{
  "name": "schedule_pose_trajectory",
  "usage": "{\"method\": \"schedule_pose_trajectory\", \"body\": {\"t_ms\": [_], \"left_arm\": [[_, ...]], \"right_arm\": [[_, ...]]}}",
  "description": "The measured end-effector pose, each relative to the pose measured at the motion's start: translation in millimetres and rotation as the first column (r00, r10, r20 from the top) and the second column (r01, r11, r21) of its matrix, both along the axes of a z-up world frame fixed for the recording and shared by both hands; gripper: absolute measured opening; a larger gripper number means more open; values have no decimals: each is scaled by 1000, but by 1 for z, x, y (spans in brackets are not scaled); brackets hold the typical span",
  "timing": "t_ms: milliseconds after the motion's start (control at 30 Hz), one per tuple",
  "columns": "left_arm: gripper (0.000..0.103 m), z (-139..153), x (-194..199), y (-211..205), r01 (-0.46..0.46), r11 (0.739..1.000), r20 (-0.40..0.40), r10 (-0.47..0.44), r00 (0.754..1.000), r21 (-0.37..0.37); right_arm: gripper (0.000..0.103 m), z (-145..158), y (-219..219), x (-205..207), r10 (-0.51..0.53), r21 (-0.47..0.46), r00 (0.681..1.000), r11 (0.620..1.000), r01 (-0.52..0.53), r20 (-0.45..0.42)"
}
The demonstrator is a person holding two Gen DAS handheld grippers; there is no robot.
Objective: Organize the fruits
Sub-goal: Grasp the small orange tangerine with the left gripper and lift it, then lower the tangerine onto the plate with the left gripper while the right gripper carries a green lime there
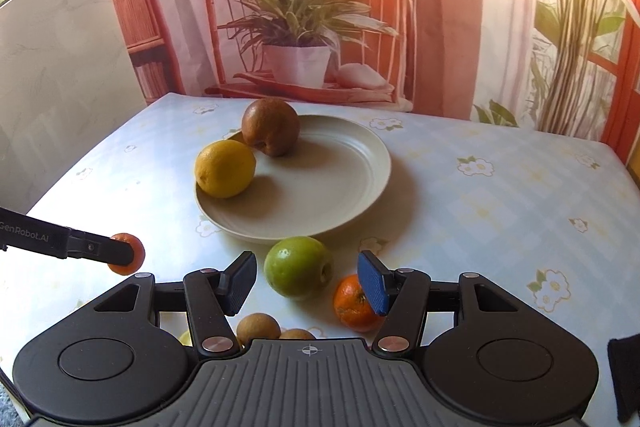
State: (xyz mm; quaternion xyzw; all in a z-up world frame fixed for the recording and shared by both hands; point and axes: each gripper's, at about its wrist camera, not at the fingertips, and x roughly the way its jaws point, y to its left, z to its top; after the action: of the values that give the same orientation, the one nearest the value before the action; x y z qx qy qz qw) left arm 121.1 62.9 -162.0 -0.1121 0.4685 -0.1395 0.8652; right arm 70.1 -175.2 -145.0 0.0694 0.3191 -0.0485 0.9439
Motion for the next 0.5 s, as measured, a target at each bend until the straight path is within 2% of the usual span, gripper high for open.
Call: {"method": "schedule_pose_trajectory", "body": {"t_ms": [167,500], "left_arm": [[33,3,-3,4,-26,1000,15,26,1000,5],[33,5,-8,7,-39,999,28,39,999,4]], "right_arm": [[50,-10,-6,26,10,66,998,998,-6,-62],[43,-16,-5,35,14,52,996,999,-9,-92]]}}
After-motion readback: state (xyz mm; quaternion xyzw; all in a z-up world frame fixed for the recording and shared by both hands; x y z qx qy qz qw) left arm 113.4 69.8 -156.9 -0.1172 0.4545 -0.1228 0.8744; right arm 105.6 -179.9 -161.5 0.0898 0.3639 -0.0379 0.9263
